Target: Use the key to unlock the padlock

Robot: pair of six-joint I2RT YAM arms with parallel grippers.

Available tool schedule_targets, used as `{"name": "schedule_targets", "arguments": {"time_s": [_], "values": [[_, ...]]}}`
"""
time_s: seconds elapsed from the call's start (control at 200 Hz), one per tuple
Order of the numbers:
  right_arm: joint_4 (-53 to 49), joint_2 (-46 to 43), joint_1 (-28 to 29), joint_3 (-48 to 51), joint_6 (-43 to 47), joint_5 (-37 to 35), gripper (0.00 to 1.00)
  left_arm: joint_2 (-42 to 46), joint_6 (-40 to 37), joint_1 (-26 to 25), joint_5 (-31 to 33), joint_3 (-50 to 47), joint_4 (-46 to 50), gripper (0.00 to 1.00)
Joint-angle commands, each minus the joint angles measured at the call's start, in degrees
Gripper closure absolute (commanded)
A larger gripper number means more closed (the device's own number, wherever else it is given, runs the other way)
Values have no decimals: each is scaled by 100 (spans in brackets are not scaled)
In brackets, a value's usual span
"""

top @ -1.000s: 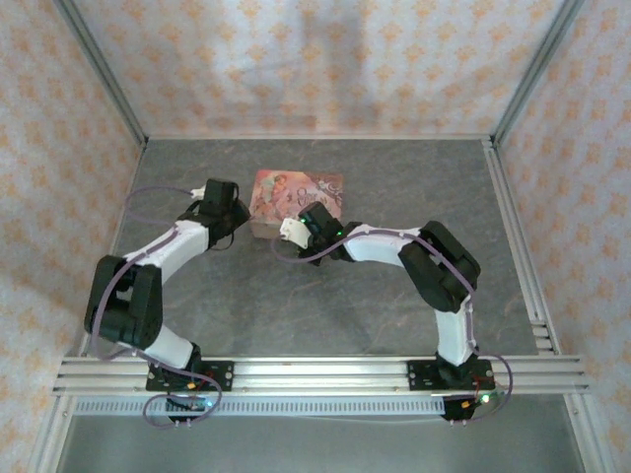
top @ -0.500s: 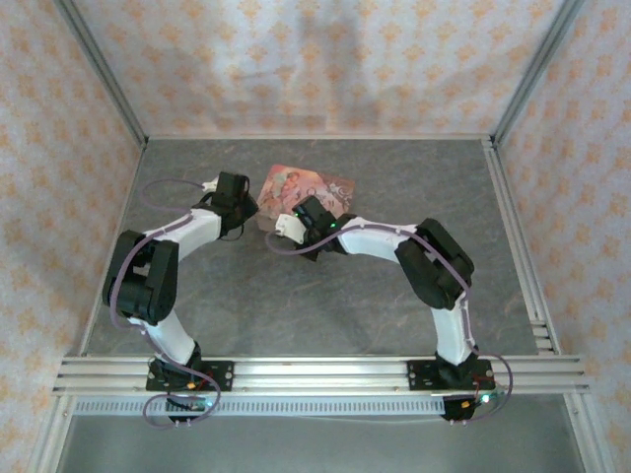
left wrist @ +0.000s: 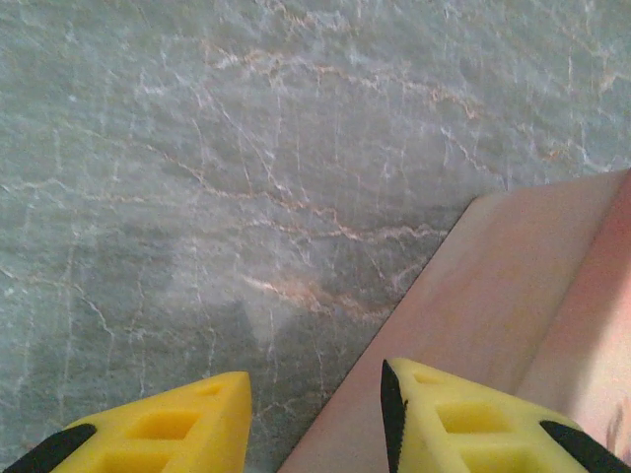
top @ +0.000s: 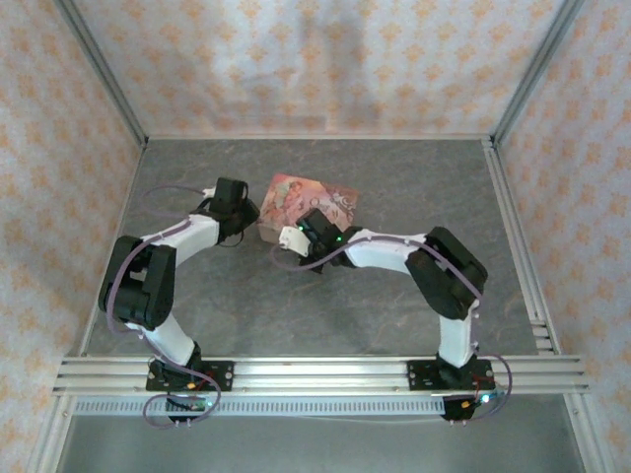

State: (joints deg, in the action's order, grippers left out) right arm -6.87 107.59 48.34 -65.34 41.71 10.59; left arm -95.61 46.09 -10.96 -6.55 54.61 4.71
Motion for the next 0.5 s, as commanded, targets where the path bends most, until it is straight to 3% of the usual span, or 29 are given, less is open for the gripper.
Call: {"name": "schedule_targets", "arguments": {"time_s": [0.0, 0.24, 0.405, 0.495], "values": [[751, -353, 122, 314, 431, -255, 100, 2, 22, -54, -152, -123, 128, 59], [493, -57, 128, -139, 1458, -345, 100, -13, 80, -81, -188, -120, 125, 59], [-404, -42, 98, -471, 1606, -141, 100, -129, 87, -134, -207, -43, 138, 59], [-198, -276, 26, -38, 1538, -84, 100, -193, 94, -139, -218, 25, 164, 59]]}}
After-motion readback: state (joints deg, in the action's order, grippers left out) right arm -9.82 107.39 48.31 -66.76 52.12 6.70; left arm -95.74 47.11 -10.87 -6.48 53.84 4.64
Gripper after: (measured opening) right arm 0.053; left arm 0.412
